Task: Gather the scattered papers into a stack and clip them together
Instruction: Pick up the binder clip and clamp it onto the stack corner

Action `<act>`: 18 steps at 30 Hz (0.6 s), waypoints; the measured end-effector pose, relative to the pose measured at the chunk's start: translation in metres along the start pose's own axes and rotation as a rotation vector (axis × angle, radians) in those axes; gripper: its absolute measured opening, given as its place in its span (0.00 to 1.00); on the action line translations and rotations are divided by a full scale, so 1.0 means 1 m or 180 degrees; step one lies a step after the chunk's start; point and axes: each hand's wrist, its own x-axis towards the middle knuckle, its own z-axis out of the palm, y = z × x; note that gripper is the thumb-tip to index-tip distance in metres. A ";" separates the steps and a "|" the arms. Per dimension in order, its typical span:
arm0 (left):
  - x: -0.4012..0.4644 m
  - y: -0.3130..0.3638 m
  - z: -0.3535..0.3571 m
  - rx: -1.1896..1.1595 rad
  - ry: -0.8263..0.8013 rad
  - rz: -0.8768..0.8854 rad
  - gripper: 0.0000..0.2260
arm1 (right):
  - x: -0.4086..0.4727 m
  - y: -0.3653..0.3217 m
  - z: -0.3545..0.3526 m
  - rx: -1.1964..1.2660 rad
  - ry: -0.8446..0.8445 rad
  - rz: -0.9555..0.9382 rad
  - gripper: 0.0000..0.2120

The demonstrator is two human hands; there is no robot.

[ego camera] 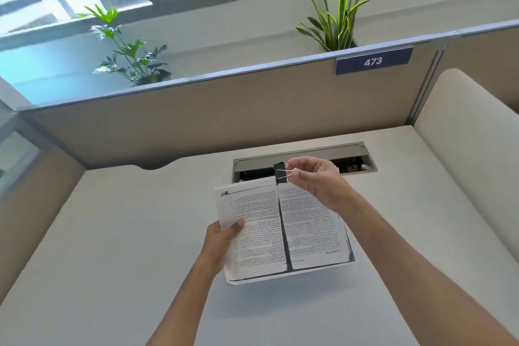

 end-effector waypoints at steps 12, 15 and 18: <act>-0.057 0.018 -0.048 -0.0442 0.0107 0.0464 0.14 | -0.030 0.011 0.133 0.1947 0.0113 -0.0235 0.03; -0.064 0.022 -0.056 -0.0492 0.0106 0.0527 0.13 | -0.035 -0.001 0.155 0.1985 0.0117 -0.0367 0.01; -0.068 0.026 -0.060 -0.0497 0.0057 0.0611 0.14 | -0.042 -0.012 0.175 0.2075 0.0054 -0.0521 0.05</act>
